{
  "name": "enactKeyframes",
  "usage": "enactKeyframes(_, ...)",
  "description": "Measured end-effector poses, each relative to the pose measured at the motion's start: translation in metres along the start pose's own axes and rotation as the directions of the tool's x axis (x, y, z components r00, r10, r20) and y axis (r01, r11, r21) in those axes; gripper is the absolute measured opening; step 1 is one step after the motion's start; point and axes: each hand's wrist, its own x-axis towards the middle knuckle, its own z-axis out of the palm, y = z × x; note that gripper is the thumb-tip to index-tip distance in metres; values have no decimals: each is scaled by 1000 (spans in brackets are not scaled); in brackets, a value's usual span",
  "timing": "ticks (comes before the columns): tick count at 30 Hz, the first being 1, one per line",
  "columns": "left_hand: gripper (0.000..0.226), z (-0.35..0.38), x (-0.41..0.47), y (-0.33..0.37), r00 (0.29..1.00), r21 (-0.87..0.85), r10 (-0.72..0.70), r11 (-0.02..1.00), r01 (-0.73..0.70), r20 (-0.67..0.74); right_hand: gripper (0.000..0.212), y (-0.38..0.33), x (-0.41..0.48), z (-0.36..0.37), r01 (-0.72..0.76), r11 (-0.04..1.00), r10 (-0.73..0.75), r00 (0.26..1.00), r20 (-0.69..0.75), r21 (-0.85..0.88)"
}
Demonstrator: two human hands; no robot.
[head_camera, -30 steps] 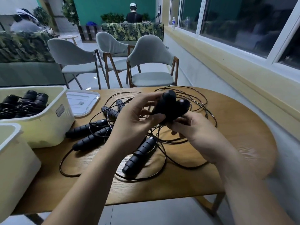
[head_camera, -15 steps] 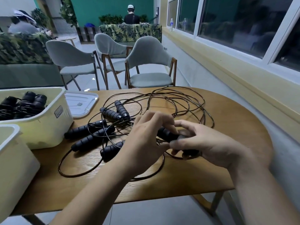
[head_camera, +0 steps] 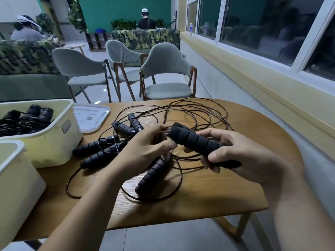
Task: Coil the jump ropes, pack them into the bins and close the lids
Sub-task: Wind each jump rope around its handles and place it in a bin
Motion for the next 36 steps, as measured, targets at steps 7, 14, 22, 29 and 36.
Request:
enactKeyframes(7, 28, -13, 5, 1, 996, -98, 56, 993, -63, -70, 64, -8, 3, 8, -29, 961, -5, 992, -123, -275)
enactKeyframes(14, 35, -30, 8, -7, 993, -193, 60, 978, -79, -106, 51, -16, 3, 19, 2, 972, -24, 995, -94, -235)
enactKeyframes(22, 25, -22, 12, -6, 977, -113, 112, 984, -134, -180, 50, -12, 9, 16, 13, 999, -14, 1000, -27, -29)
enactKeyframes(29, 43, -6, 15, -1, 957, -87, 122, 985, -150, -264, 70, -7, 12, 17, -21, 979, 7, 997, 72, 204)
enactKeyframes(36, 37, 18, 19, -7, 953, -256, 24, 961, -105, -302, 64, -6, 27, 43, 64, 945, -106, 988, 116, 321)
